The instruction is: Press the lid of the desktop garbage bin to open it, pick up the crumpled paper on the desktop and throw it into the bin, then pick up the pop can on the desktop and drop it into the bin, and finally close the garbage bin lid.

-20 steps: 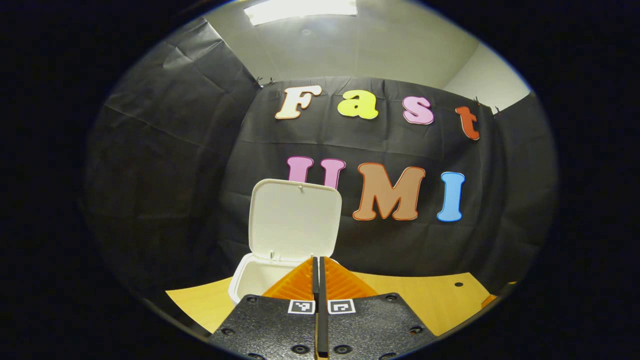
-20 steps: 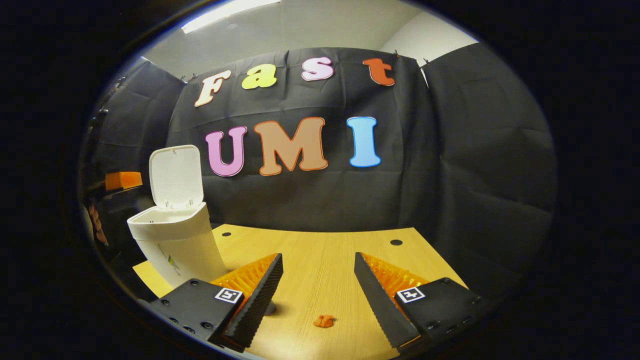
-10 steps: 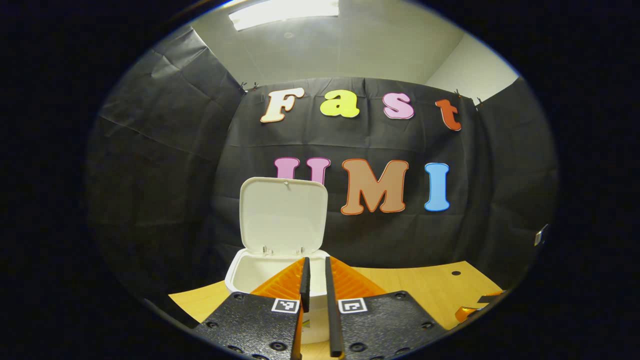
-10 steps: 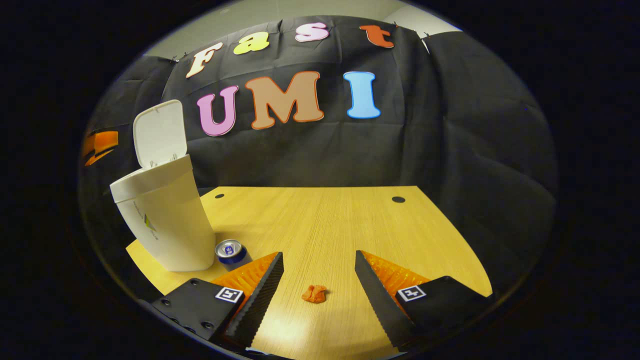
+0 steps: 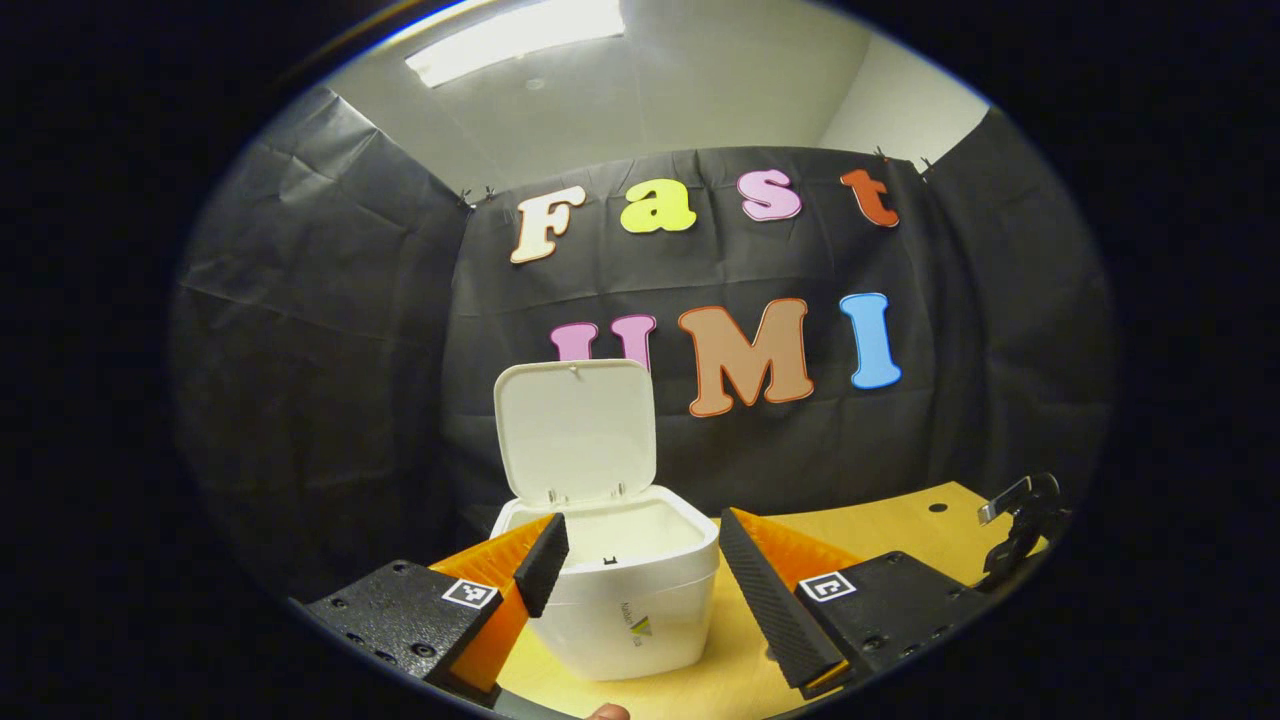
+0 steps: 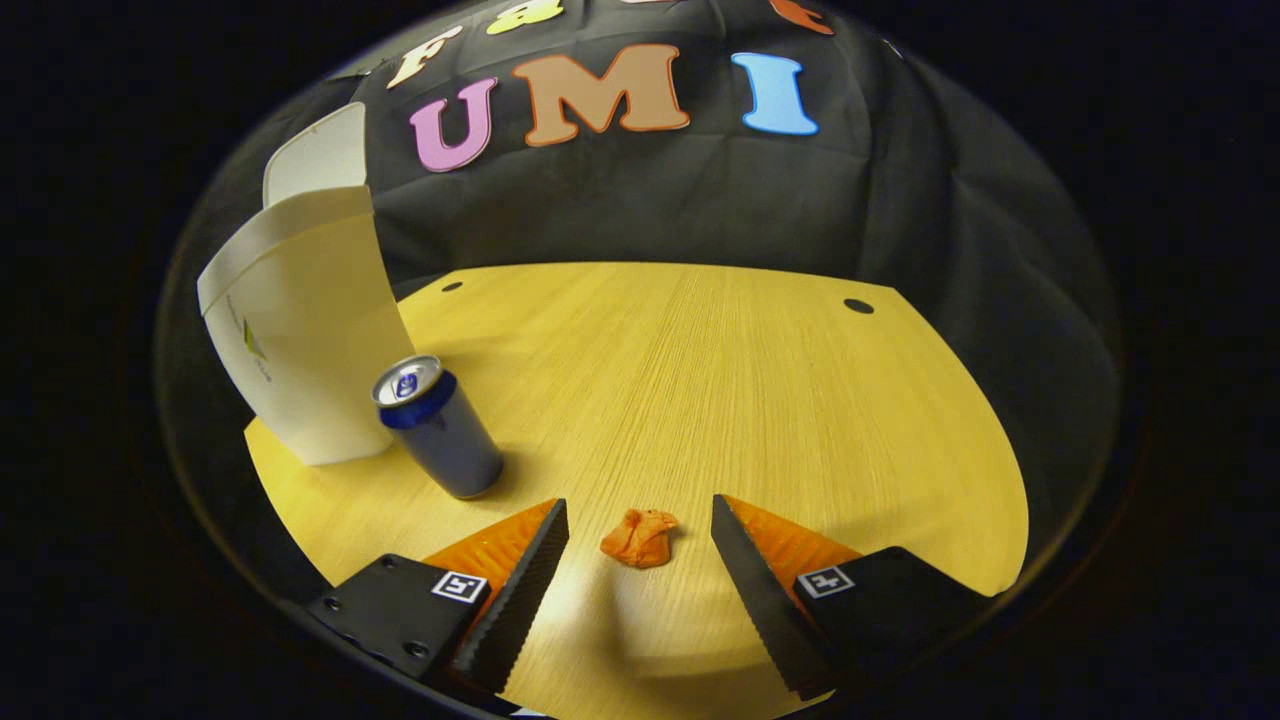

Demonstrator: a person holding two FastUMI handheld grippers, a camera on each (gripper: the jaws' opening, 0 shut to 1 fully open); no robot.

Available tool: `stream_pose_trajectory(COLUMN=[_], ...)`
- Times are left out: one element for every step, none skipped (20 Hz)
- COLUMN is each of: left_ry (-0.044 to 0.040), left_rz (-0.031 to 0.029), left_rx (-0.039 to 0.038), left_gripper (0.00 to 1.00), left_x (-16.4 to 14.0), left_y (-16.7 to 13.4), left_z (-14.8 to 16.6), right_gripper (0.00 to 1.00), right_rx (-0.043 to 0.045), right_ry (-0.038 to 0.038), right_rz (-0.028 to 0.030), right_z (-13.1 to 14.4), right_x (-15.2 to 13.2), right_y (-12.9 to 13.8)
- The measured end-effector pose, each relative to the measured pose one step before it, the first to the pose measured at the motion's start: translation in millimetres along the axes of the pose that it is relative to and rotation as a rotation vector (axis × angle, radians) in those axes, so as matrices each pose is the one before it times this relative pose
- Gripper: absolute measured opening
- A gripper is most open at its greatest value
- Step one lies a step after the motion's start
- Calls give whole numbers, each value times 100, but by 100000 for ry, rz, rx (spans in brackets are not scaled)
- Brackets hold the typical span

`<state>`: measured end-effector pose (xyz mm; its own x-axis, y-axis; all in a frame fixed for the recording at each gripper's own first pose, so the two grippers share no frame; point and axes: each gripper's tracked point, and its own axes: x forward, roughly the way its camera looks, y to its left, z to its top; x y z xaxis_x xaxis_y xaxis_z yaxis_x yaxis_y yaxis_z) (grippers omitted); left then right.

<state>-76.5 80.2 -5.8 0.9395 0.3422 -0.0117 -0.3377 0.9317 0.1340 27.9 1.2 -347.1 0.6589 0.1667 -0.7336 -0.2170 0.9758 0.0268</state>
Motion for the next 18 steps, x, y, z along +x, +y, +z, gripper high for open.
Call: stream_pose_trajectory(left_ry=[856, 1288, 1315, 929, 821, 794, 579, 520, 530, 441, 444, 471, 498, 479, 457, 181, 62, 62], left_rz=[848, 561, 783, 915, 1127, 980, 944, 1214, 1036, 847, 677, 473, 324, 312, 199, 36, -284, -147], left_rx=[268, -207, -512, -620, -435, -205, -113, -195, -227, -232, -301, -395, -449, -493, -372, -274, -493, -372], left_gripper=[93, 93, 93, 93, 93, 93, 93, 93, 93, 93, 93, 93, 93, 93, 93, 93, 93, 93], left_x=[-134, -51, -58, -94, 29, -75, 74, 54, -91, 25, 6, 95, 66, -5, 28, 17, -9, 37], left_y=[190, 56, 160, 252, 293, 290, 254, 360, 273, 282, 196, 116, 155, 220, 89, 125, 57, 90], left_z=[-226, -354, -423, -198, -115, -301, -224, -34, -353, -87, -215, -176, -193, -199, -174, -40, -63, -10], right_gripper=[96, 96, 96, 96, 96, 95, 84, 79, 68, 61, 53, 48, 43, 36, 32, 32, 36, 36], right_rx=[-139, -454, -602, -396, -199, -427, -1067, -1446, -1340, -1170, -960, -816, -537, -652, -603, -674, -916, -1230], right_ry=[2141, 1935, 1748, 1546, 1090, 725, 1023, 1416, 1351, 1360, 1803, -56, 326, 245, 605, -190, -1530, -2069], right_rz=[473, 269, 186, 94, 749, 558, 308, 184, 377, 278, 4, -261, -767, -647, 270, 412, 124, 392], right_z=[-170, -245, -50, -139, 100, -74, -28, -327, -251, -328, -414, 180, 102, -94, 80, 361, 641, 795], right_x=[568, 571, 519, 351, 251, 135, 175, 93, 133, 171, 184, 90, 31, -108, -203, -244, -340, -441], right_y=[8, -40, -49, 33, 79, 30, 72, 31, 118, 327, 123, 76, 94, 98, 49, 0, 0, 15])
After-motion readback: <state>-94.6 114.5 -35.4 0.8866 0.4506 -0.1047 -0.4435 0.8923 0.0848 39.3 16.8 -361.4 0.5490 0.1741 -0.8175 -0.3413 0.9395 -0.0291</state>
